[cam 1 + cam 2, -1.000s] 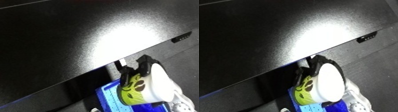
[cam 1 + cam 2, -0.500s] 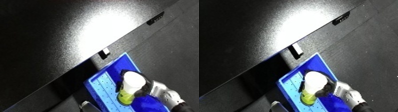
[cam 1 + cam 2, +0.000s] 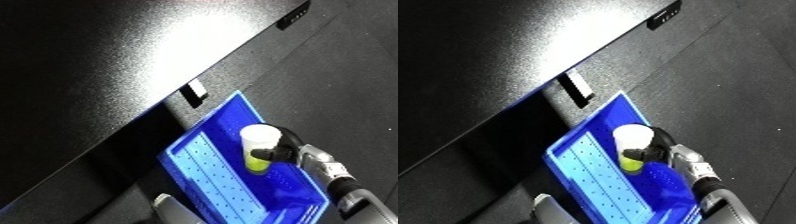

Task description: Pick up the object and place it into the box

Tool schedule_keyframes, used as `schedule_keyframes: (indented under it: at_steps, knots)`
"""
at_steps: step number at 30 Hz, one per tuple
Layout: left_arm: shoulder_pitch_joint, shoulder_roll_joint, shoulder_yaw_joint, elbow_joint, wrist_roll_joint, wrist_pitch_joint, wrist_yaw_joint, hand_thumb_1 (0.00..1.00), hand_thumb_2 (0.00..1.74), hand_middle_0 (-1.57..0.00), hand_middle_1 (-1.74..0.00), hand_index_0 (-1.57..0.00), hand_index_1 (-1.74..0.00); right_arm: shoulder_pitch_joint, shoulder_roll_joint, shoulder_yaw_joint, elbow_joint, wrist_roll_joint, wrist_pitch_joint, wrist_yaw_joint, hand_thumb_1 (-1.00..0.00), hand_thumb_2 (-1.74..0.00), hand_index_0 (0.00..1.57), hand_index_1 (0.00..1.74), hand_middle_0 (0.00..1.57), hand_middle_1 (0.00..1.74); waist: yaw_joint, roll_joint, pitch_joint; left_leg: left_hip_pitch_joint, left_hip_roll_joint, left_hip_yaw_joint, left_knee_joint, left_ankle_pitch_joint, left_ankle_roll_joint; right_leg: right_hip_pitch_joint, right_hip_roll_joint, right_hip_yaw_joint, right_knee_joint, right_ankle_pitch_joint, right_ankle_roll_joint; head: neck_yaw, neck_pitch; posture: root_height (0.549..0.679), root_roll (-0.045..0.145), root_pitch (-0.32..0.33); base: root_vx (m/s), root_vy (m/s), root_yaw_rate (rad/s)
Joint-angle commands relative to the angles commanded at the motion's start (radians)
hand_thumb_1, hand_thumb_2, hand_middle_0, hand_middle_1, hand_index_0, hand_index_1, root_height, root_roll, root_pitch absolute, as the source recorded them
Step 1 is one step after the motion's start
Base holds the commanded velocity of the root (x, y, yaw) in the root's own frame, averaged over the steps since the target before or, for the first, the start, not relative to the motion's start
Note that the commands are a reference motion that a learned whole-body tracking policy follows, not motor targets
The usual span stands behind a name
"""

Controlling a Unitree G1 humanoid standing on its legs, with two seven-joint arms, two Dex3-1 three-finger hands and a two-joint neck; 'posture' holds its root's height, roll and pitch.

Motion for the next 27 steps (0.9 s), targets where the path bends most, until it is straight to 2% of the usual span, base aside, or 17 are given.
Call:
schedule_keyframes:
  at_steps: [4, 10, 17, 24, 27]
  knots:
    - [-0.018, -0.009, -0.015, 0.006, 0.007, 0.001, 0.006, 0.00, 0.00, 0.00, 0.00, 0.00, 0.00, -0.054, 0.000, 0.023, 0.062, -0.077, -0.004, -0.075, -0.30, -0.52, 0.47, 0.52, 0.47, 0.52, 0.008, 0.009, 0.000, -0.006, -0.006, -0.003, 0.004, 0.005, 0.0010, -0.002, 0.0028, 0.000, 0.002, -0.002, -0.0093, 0.019, 0.004, 0.595, 0.062, -0.007, -0.025, -0.026, 0.075]
    - [-0.038, -0.015, -0.041, 0.006, 0.002, 0.008, 0.013, 0.00, 0.00, 0.00, 0.00, 0.00, 0.00, -0.112, -0.004, 0.056, 0.119, -0.145, -0.017, -0.134, 0.00, 0.00, 0.00, 0.00, 0.00, 0.00, 0.022, 0.019, -0.001, -0.009, -0.013, -0.009, 0.000, 0.015, -0.0009, 0.001, 0.0055, -0.002, 0.002, -0.005, -0.0200, 0.030, 0.005, 0.596, 0.066, -0.008, -0.016, -0.030, 0.090]
    - [-0.046, -0.018, -0.053, 0.012, -0.006, 0.014, 0.017, 0.00, 0.00, 0.00, 0.00, 0.00, 0.00, -0.130, 0.009, 0.070, 0.133, -0.146, 0.010, -0.134, 0.00, 0.00, 0.00, 0.00, 0.00, 0.00, 0.032, 0.017, -0.008, -0.015, -0.018, -0.016, -0.014, 0.033, -0.0052, 0.000, 0.0085, -0.011, -0.002, -0.007, -0.0280, -0.007, 0.016, 0.596, 0.070, -0.005, -0.015, -0.035, 0.067]
    - [-0.056, -0.022, -0.064, 0.017, 0.001, 0.014, 0.031, 0.00, 0.00, 0.00, 0.00, 0.00, 0.00, -0.137, 0.040, 0.096, 0.143, -0.196, -0.004, -0.123, 0.00, 0.00, 0.00, 0.00, 0.00, 0.00, 0.053, 0.005, -0.021, -0.020, -0.020, -0.030, -0.015, 0.038, -0.0060, 0.008, 0.0043, -0.024, -0.002, -0.010, -0.0313, -0.081, 0.038, 0.596, 0.071, -0.009, -0.010, -0.048, 0.086]
    - [-0.059, -0.020, -0.065, 0.014, 0.006, 0.019, 0.039, 0.00, 0.00, 0.00, 0.00, 0.00, 0.00, -0.145, 0.053, 0.120, 0.128, -0.246, -0.019, -0.111, 0.00, 0.00, 0.00, 0.00, 0.00, 0.00, 0.066, -0.003, -0.027, -0.021, -0.020, -0.037, -0.018, 0.042, -0.0078, 0.014, 0.0001, -0.032, -0.004, -0.010, -0.0311, -0.144, 0.042, 0.597, 0.070, -0.011, -0.006, -0.048, 0.112]
